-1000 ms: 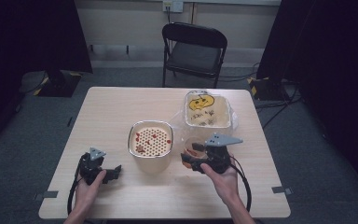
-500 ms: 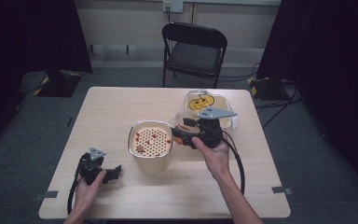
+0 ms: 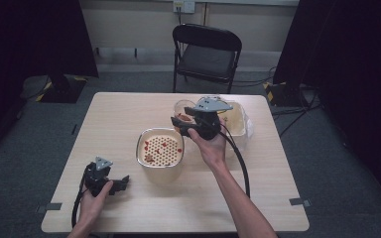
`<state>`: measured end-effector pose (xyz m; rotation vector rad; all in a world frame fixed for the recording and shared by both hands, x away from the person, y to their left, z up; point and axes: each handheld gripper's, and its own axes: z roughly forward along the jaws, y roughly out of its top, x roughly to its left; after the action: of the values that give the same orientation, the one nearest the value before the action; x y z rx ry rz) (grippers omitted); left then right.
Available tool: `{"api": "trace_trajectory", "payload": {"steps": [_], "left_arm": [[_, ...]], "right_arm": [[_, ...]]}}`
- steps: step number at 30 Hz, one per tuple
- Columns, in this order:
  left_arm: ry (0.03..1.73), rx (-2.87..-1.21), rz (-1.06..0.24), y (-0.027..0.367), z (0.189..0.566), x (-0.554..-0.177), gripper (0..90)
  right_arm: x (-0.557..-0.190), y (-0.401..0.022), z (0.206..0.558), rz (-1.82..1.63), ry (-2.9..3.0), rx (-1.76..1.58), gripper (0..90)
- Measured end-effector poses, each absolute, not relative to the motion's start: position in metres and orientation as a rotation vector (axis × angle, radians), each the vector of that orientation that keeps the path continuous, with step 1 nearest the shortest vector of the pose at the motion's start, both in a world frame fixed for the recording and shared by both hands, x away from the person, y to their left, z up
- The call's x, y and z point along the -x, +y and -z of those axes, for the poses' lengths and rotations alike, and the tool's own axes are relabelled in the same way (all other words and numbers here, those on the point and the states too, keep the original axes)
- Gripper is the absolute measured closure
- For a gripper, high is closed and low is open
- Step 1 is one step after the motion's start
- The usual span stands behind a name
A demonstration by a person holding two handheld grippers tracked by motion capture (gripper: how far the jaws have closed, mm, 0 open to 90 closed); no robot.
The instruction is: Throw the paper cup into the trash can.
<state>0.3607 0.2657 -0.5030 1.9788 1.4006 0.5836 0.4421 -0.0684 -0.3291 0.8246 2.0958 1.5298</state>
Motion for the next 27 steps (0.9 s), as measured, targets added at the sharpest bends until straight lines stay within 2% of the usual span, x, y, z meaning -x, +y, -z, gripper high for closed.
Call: {"api": "trace_trajectory", "payload": {"steps": [8,12,27], "left_arm": [[1.401,-1.979,-0.583,0.266,0.503,-0.361,0.1],[1.4,-1.979,-0.583,0.266,0.503,-0.361,0.1],[1.4,-1.979,-0.583,0.266,0.503,-0.361,0.1]], "right_arm": [[-0.45,-0.057,0.33,-1.456,2.068,-0.773,41.0],[-0.451,-0.048,0.336,-1.244,2.067,-0.689,42.0],[-0.444,-0.018,0.34,-0.816,2.064,-0.363,44.1]]}}
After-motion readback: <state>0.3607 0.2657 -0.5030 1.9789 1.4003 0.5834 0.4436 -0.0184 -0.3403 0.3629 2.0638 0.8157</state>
